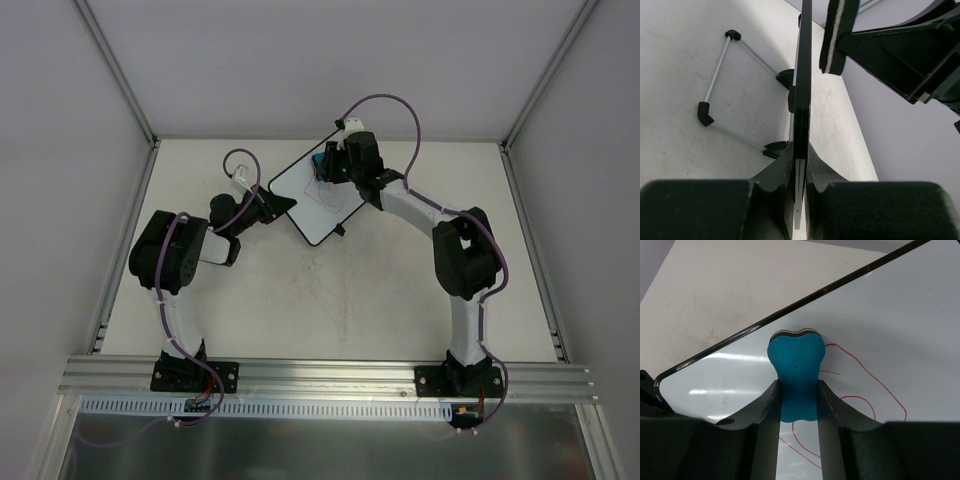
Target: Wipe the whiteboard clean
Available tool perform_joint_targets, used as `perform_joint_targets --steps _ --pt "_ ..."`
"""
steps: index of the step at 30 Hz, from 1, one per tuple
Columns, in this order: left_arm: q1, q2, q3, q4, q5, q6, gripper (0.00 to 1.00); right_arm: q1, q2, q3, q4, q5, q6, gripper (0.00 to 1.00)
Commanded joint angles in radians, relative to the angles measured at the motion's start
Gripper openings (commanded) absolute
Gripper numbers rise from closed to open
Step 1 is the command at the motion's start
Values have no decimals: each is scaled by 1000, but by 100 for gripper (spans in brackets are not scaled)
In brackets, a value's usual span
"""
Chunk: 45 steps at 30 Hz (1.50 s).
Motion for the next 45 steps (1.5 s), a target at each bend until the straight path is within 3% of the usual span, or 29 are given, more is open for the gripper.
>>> perform_joint_targets --steps 1,19,27,35,45 --pt "-12 -3 -2 386 17 5 6 1 11 21 64 45 -15 0" --pt "-24 26 -14 392 39 82 0 36 10 59 5 124 -17 0" --pt "-29 26 -27 392 43 108 0 62 48 142 -100 150 -47 3" --pt "-32 20 -34 392 46 125 0 69 171 365 -328 183 -63 2" --pt "-32 14 -42 392 46 134 0 66 180 349 -335 209 -54 0"
